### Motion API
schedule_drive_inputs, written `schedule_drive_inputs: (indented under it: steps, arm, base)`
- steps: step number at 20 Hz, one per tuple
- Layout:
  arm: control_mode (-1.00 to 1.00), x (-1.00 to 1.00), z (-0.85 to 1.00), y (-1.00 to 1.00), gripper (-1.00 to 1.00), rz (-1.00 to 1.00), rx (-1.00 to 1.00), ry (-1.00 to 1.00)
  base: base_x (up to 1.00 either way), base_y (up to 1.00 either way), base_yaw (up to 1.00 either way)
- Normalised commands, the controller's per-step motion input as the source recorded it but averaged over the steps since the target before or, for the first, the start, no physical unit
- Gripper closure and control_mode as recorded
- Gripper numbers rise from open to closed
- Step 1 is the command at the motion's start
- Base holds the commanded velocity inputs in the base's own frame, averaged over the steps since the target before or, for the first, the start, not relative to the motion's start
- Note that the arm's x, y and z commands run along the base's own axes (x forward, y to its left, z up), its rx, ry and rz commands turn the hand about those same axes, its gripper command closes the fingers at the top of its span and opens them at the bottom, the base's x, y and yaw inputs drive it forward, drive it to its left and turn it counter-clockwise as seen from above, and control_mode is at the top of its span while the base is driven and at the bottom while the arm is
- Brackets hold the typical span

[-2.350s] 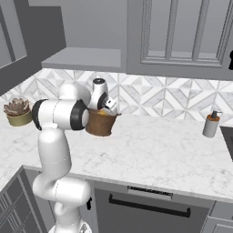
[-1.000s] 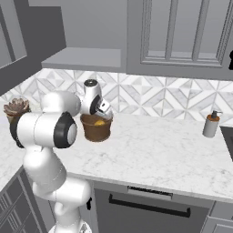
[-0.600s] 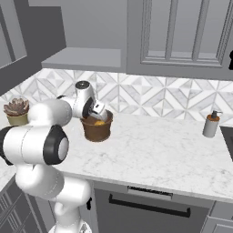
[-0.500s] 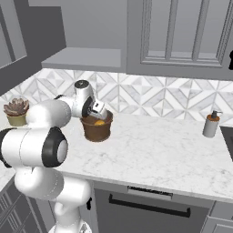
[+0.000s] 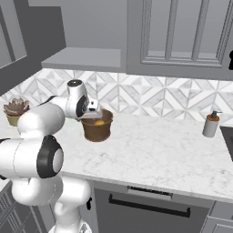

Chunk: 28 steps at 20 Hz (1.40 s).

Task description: Open the cabinet, pick up the bread from the cabinet and place it in the basket. Then move the basket to the dining counter.

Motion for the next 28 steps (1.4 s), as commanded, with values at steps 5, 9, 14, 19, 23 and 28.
schedule_drive_inputs:
  steps: [5, 9, 14, 19, 23, 28]
  arm:
    - [-1.0, 0.06, -0.01, 0.19, -1.0, 0.26, -0.08, 0.05]
    - [-1.0, 0.21, -0.29, 0.12, -1.0, 0.25, -0.08, 0.04]
    - [-1.0, 0.35, -0.56, 0.29, -1.0, 0.22, -0.08, 0.0]
    - [-1.0, 0.47, -0.34, 0.08, -1.0, 0.18, -0.07, 0.0]
    - [-1.0, 0.2, -0.08, 0.0, -1.0, 0.16, -0.08, 0.0]
    - [-1.0, 0.03, -0.37, -0.01, -1.0, 0.12, -0.07, 0.0]
  base:
    - [0.0, 0.0, 0.0]
    - [0.0, 0.0, 0.0]
    - [0.0, 0.0, 0.0]
    - [0.0, 0.0, 0.0]
    - [0.0, 0.0, 0.0]
    - [0.0, 0.0, 0.0]
